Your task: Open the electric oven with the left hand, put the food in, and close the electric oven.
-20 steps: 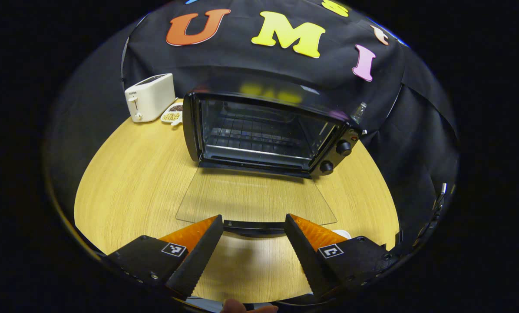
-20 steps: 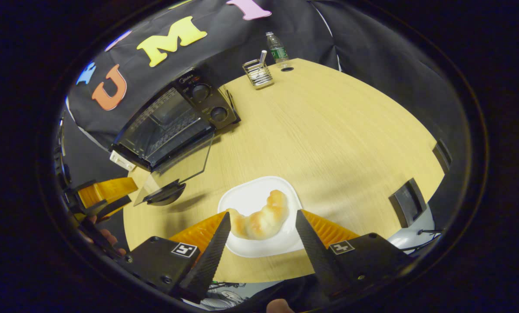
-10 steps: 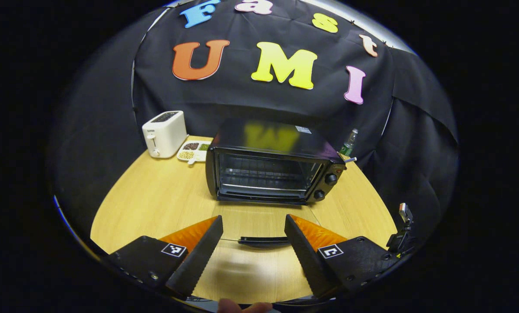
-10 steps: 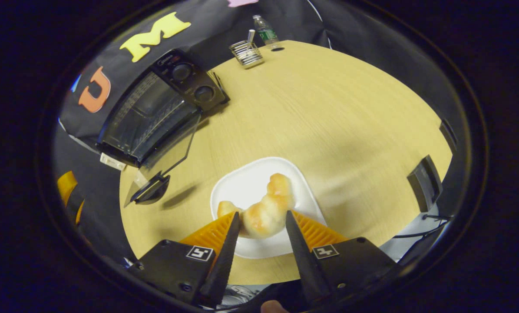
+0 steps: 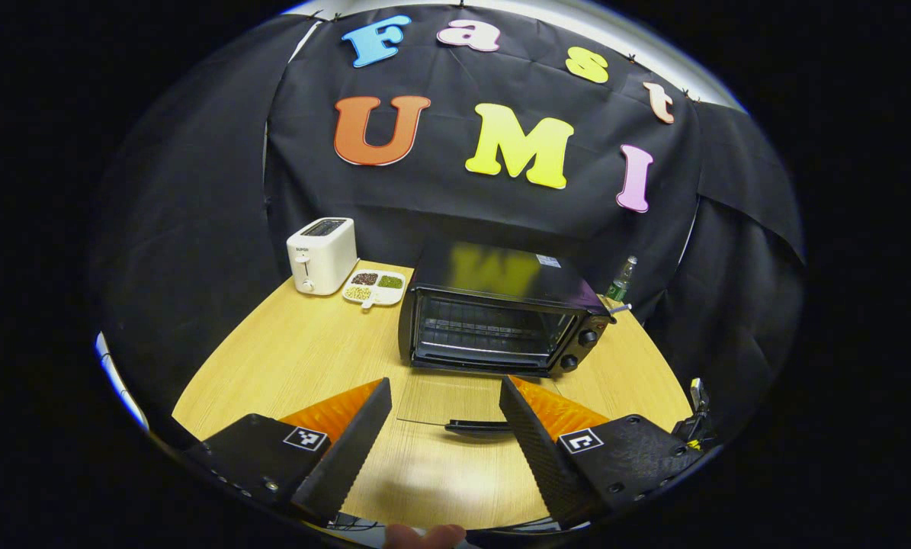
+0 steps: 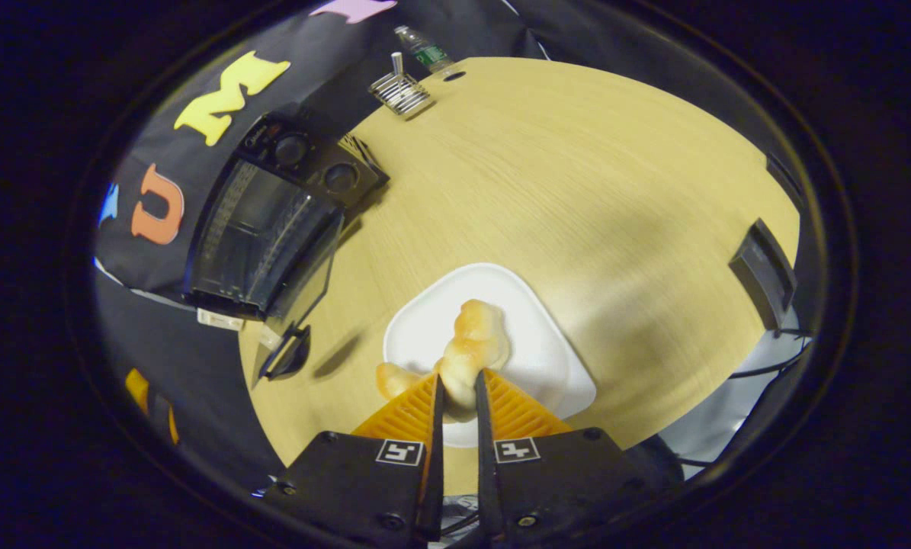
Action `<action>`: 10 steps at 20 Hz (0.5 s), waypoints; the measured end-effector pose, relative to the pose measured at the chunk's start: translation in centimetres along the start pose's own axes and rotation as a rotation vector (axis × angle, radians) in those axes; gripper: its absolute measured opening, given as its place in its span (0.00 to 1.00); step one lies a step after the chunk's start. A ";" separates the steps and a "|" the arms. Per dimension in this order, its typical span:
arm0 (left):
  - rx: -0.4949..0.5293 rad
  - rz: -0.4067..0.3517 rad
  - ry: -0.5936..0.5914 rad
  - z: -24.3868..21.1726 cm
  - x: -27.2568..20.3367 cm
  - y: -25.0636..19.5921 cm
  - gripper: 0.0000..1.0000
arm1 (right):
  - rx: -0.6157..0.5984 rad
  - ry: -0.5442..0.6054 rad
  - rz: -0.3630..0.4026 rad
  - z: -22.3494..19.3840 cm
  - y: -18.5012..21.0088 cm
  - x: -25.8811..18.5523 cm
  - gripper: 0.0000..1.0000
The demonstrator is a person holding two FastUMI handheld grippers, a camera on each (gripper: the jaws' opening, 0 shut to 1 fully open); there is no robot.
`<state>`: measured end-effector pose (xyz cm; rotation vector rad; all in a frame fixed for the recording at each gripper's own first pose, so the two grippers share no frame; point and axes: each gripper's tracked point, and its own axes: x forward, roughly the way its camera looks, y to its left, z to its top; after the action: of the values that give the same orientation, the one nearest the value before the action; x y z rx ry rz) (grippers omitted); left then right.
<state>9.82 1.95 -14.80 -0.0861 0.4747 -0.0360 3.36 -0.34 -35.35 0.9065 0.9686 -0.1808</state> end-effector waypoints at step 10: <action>0.023 0.002 -0.011 -0.1 -4.1 2.8 0.95 | 0.262 -0.043 0.334 0.7 11.5 -7.9 0.17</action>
<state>6.17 4.96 -13.30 -0.0638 0.4632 -0.0393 5.01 4.46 -22.33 1.2857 0.7508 -0.0419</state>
